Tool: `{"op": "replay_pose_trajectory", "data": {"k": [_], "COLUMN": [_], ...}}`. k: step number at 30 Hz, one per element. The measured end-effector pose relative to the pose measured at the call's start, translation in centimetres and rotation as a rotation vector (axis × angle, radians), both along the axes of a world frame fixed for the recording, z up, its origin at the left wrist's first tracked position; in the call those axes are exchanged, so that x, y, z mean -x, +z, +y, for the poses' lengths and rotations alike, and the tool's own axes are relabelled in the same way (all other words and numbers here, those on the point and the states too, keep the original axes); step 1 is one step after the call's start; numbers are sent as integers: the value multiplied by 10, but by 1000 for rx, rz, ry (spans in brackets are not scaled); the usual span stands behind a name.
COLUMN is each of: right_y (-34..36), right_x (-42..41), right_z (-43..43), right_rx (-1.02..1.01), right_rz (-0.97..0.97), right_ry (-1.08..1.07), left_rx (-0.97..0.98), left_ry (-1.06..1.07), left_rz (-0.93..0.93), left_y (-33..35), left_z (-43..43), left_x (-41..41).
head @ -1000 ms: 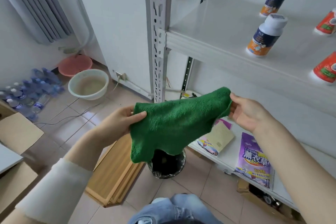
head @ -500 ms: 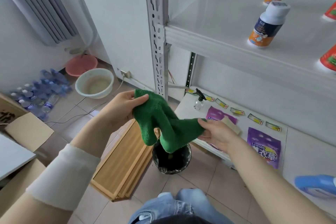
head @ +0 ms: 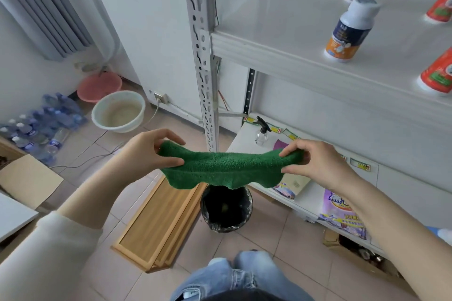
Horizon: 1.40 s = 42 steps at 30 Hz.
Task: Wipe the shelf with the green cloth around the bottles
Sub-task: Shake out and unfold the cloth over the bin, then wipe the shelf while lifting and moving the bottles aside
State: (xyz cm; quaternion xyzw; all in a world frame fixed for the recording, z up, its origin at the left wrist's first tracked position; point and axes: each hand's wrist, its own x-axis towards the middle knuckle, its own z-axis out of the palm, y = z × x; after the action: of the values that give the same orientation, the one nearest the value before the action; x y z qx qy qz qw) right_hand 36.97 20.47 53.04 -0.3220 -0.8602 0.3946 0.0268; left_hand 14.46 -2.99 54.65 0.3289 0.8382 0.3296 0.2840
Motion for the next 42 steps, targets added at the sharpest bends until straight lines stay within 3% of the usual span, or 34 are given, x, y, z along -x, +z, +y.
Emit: {"op": "replay_pose_trajectory", "data": {"k": [3,5,8,10,12,15,20,25,27,29,31,33,38,42], "right_y": [14,21,27,24,18,14,38,67,77,86,98,114,152,179], "right_x": [1,0,5,15,27,46,70,73,76,81,86,90,98,114], "right_z": [-2,2,14,20,20,3,-48,-63,-57,-49,-41,-33,-10,19], "right_rx": [-309,-385,-118,232,415,388,398,294,253,290,365,490,616,455], "right_rz": [174,303,278,239,192,202,383,478,509,518,518,546,592,576], "right_ry": [-61,-72,-83,-121,-201,-229,-142,-123,-187,-223,-200,-158,-158,-199], "left_rx": [-84,-154,-216,-197,-157,-199,-510,-780,-805,-777,-755,-724,-761,-795], "left_ry": [21,87,100,62,71,113,173,160,119,116,206,263,123,130], "left_rz": [189,286,342,287,163,-15,-458,-637,-600,-447,-242,-155,-570,-411], "left_y": [9,15,18,14,8,-1,13,41,48,52,54,54,73,98], "left_z": [0,-1,0,6,16,33,60,74,74,75,81,89,110,146], "left_x": [-3,-5,-1,3,0,-21,-61,-66,-62,-57,-47,-33,-8,7]}}
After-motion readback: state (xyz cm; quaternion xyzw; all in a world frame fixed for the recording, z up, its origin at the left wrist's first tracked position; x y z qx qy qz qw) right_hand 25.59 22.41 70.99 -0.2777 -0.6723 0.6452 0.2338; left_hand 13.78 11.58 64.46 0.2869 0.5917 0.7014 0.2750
